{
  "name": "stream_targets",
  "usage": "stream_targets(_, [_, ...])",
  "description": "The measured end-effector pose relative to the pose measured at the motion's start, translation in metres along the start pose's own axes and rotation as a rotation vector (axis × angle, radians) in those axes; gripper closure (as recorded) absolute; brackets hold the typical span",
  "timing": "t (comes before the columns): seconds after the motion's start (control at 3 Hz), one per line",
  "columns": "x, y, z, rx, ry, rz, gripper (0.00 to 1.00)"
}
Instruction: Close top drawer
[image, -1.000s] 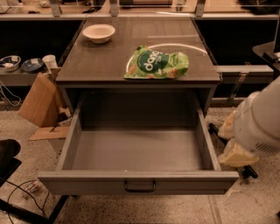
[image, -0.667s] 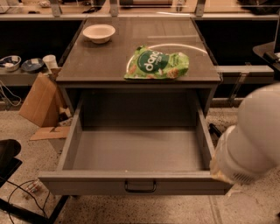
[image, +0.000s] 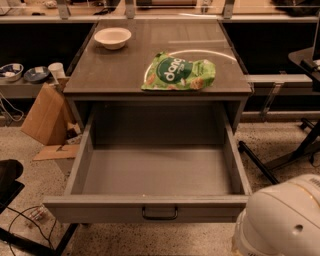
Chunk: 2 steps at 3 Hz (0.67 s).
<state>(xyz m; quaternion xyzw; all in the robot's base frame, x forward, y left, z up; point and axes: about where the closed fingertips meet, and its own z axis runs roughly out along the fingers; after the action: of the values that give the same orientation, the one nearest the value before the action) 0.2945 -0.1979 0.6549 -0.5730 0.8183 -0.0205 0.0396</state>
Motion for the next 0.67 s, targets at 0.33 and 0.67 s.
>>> stream_targets(0.33, [-0.013,-0.014,0.036,0.043,-0.095,0.009,1.00])
stream_targets(0.67, [-0.029,-0.043,0.039,0.130,-0.179,0.000,1.00])
